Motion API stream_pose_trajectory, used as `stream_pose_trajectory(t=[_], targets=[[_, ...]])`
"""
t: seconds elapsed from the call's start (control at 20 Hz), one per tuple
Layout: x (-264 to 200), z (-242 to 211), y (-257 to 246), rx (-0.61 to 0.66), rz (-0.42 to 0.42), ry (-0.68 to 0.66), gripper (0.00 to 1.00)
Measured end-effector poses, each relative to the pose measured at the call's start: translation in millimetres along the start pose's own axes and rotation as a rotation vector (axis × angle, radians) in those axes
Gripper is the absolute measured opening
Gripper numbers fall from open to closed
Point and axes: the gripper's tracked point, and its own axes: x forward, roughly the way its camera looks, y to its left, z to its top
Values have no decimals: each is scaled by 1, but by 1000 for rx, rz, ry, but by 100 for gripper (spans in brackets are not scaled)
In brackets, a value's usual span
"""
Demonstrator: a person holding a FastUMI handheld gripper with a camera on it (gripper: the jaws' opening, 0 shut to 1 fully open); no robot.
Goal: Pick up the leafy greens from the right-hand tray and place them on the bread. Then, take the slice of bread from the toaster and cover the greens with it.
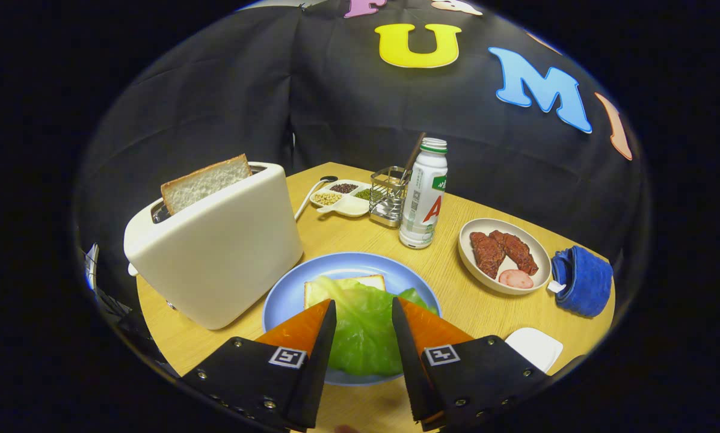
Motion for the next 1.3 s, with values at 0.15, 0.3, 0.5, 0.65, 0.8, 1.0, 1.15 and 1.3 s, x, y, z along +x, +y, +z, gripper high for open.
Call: stream_pose_trajectory(t=[0.15,0.3,0.5,0.65,0.8,1.0,1.15,1.3], targets=[[-14,8,-4,-22,-39,-48,57],[-28,17,-2,-14,-96,-152,57],[-51,31,13,23,-115,-257,57],[-66,45,48,78,-55,-334,57],[-80,60,77,93,-55,-404,57],[-87,74,122,82,-48,-456,57],[-85,83,161,93,20,-447,57],[-81,88,181,79,36,-444,57]])
